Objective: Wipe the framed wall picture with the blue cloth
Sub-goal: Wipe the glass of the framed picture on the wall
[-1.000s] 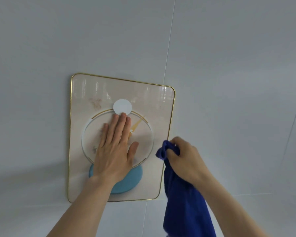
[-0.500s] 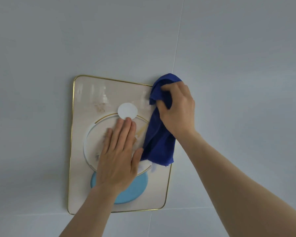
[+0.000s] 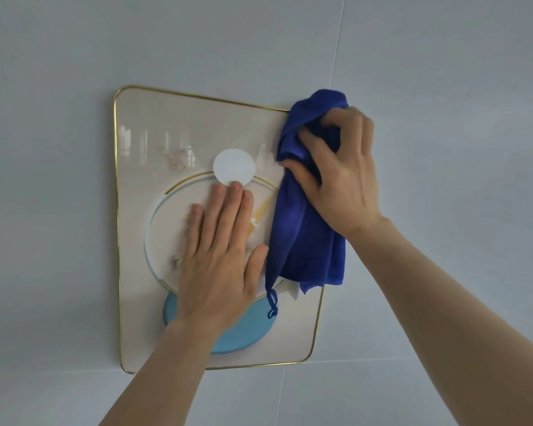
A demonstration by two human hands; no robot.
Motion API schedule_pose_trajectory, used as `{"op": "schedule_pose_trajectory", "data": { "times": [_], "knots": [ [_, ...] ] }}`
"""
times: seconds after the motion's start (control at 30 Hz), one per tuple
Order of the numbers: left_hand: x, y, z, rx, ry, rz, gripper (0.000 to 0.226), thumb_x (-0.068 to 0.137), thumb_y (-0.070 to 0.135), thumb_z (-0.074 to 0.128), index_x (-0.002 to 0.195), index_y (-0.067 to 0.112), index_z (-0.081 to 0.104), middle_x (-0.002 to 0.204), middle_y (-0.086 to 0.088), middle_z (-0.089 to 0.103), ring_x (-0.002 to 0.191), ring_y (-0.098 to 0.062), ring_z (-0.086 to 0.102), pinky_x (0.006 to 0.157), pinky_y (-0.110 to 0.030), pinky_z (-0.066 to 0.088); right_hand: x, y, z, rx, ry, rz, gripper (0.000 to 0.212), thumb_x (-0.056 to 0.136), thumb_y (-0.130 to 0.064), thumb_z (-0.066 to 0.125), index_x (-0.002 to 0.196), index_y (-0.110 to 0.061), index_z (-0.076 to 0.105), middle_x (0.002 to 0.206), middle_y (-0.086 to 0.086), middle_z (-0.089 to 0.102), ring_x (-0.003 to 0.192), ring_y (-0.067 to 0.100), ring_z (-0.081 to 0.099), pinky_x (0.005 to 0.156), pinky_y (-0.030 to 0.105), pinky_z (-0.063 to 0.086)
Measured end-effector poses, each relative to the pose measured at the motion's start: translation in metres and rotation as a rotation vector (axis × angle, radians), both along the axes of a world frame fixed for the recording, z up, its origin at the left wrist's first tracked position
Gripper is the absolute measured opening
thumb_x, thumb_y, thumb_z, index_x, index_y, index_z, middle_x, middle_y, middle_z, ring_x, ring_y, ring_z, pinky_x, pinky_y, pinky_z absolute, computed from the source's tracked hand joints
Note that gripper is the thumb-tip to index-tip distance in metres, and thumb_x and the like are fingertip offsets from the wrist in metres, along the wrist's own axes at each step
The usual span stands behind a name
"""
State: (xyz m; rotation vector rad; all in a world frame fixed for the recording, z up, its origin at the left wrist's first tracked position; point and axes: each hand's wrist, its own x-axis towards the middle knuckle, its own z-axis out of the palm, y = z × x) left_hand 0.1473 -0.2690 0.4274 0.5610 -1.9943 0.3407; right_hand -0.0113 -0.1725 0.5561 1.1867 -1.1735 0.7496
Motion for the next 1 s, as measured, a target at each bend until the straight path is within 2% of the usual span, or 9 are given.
{"op": "schedule_pose_trajectory", "data": {
  "times": [0.1, 0.2, 0.27, 0.4, 0.5, 0.63, 0.8, 0.9, 1.0],
  "knots": [
    [-0.003, -0.001, -0.001, -0.005, 0.020, 0.001, 0.068, 0.105, 0.043, 0.026, 0.163, 0.011, 0.008, 0.173, -0.006, 0.003, 0.160, -0.024, -0.001, 0.130, -0.051, 0.007, -0.001, -0.007, -0.007, -0.002, 0.007, 0.011, 0.034, 0.104, -0.028, 0.060, 0.124, -0.002, 0.070, 0.145, 0.027, 0.052, 0.140, 0.040, 0.042, 0.113, 0.046, 0.042],
    [-0.008, -0.002, -0.002, -0.012, 0.043, 0.016, 0.068, 0.105, 0.043, 0.026, 0.163, 0.011, 0.010, 0.173, -0.006, 0.005, 0.160, -0.024, 0.000, 0.130, -0.050, 0.006, -0.002, -0.017, -0.019, -0.009, 0.003, 0.024, 0.035, 0.106, -0.014, 0.053, 0.138, 0.000, 0.060, 0.151, 0.025, 0.050, 0.146, 0.042, 0.040, 0.121, 0.056, 0.032],
    [-0.009, -0.003, -0.002, -0.020, 0.057, 0.024, 0.067, 0.105, 0.043, 0.025, 0.162, 0.011, 0.012, 0.172, -0.007, 0.008, 0.160, -0.025, 0.003, 0.130, -0.051, 0.007, 0.002, -0.022, -0.027, -0.006, -0.055, 0.048, 0.039, 0.105, -0.010, 0.051, 0.143, 0.002, 0.054, 0.153, 0.025, 0.047, 0.148, 0.042, 0.037, 0.123, 0.057, 0.027],
    [-0.010, -0.003, -0.002, -0.035, 0.066, 0.034, 0.067, 0.105, 0.044, 0.021, 0.162, 0.009, 0.014, 0.172, -0.008, 0.010, 0.160, -0.026, 0.005, 0.130, -0.051, 0.007, 0.010, -0.021, -0.039, 0.029, -0.115, 0.015, 0.053, 0.106, -0.028, 0.042, 0.149, 0.003, 0.045, 0.159, 0.026, 0.038, 0.152, 0.040, 0.029, 0.126, 0.055, 0.021],
    [-0.010, -0.005, -0.003, -0.043, 0.064, 0.036, 0.067, 0.105, 0.045, 0.020, 0.162, 0.010, 0.014, 0.172, -0.008, 0.010, 0.160, -0.026, 0.005, 0.130, -0.051, 0.007, 0.010, -0.020, -0.044, 0.050, -0.139, -0.003, 0.064, 0.104, -0.043, 0.044, 0.151, 0.000, 0.042, 0.161, 0.023, 0.034, 0.154, 0.037, 0.026, 0.126, 0.055, 0.021],
    [-0.010, -0.005, -0.002, -0.051, 0.067, 0.030, 0.067, 0.105, 0.044, 0.022, 0.162, 0.011, 0.013, 0.172, -0.007, 0.009, 0.160, -0.025, 0.003, 0.130, -0.049, 0.005, 0.008, -0.021, -0.058, 0.020, -0.156, 0.027, 0.051, 0.106, -0.027, 0.047, 0.149, 0.000, 0.045, 0.159, 0.024, 0.038, 0.152, 0.037, 0.029, 0.126, 0.055, 0.022],
    [-0.010, -0.005, -0.003, -0.048, 0.079, 0.028, 0.068, 0.104, 0.044, 0.025, 0.162, 0.011, 0.014, 0.172, -0.007, 0.010, 0.160, -0.024, 0.004, 0.130, -0.049, 0.006, 0.004, -0.017, -0.082, 0.039, -0.156, 0.074, 0.044, 0.106, -0.018, 0.045, 0.144, 0.001, 0.050, 0.157, 0.019, 0.040, 0.150, 0.037, 0.033, 0.127, 0.052, 0.021],
    [-0.010, -0.005, -0.003, -0.050, 0.085, 0.019, 0.067, 0.104, 0.043, 0.025, 0.162, 0.011, 0.013, 0.172, -0.006, 0.010, 0.160, -0.024, 0.004, 0.130, -0.048, 0.006, 0.001, -0.012, -0.094, 0.072, -0.149, 0.067, 0.041, 0.104, -0.011, 0.049, 0.142, 0.001, 0.053, 0.155, 0.018, 0.043, 0.149, 0.038, 0.036, 0.125, 0.055, 0.027],
    [-0.010, -0.004, -0.003, -0.043, 0.086, 0.019, 0.068, 0.103, 0.040, 0.029, 0.162, 0.012, 0.012, 0.172, -0.006, 0.009, 0.160, -0.024, 0.004, 0.130, -0.049, 0.006, 0.001, -0.005, -0.104, 0.098, -0.140, 0.044, 0.039, 0.108, -0.013, 0.041, 0.143, 0.000, 0.054, 0.153, 0.020, 0.048, 0.149, 0.035, 0.035, 0.122, 0.054, 0.032]
  ]
}}
